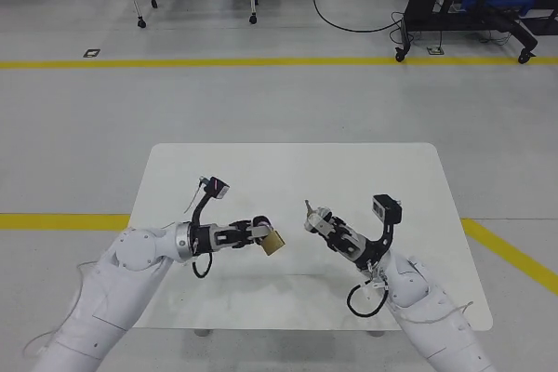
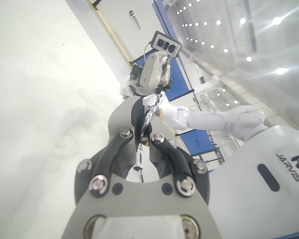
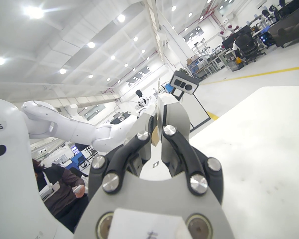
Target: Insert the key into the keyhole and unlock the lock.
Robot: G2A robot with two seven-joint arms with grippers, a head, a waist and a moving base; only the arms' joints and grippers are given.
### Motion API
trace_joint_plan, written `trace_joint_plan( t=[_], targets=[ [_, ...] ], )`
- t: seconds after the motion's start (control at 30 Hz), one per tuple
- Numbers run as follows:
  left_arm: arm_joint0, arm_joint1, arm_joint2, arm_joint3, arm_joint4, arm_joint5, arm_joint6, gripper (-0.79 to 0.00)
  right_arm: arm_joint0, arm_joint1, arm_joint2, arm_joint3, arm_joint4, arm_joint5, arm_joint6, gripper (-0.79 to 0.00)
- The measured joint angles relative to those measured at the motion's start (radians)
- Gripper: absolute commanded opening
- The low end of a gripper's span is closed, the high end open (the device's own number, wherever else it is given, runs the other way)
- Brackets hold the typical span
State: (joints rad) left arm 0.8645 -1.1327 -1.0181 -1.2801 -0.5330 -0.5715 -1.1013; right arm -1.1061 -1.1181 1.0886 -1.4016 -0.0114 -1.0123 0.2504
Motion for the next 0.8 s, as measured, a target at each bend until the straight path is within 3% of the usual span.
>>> trace_joint_plan(
  t=[0.17, 0.23, 0.67, 0.73, 0.8],
  targets=[
    [-0.065, -0.029, 0.039, 0.149, -0.318, 0.056, -0.204, -0.785, -0.025, 0.003, 0.037, -0.019, -0.020, 0.000, -0.025, -0.785],
    [-0.087, -0.034, 0.049, 0.180, -0.340, 0.078, -0.227, -0.785, -0.028, 0.003, 0.039, -0.021, -0.024, 0.000, -0.026, -0.785],
    [-0.083, -0.033, 0.048, 0.178, -0.333, 0.078, -0.222, -0.785, -0.027, 0.002, 0.039, -0.021, -0.023, 0.000, -0.026, -0.785],
    [-0.077, -0.033, 0.045, 0.195, -0.334, 0.115, -0.186, -0.785, -0.029, 0.002, 0.039, -0.024, -0.021, 0.002, -0.028, -0.785],
    [-0.084, -0.039, 0.044, 0.218, -0.367, 0.223, -0.104, -0.785, -0.047, 0.002, 0.037, -0.039, 0.011, 0.024, -0.035, -0.785]
  ],
)
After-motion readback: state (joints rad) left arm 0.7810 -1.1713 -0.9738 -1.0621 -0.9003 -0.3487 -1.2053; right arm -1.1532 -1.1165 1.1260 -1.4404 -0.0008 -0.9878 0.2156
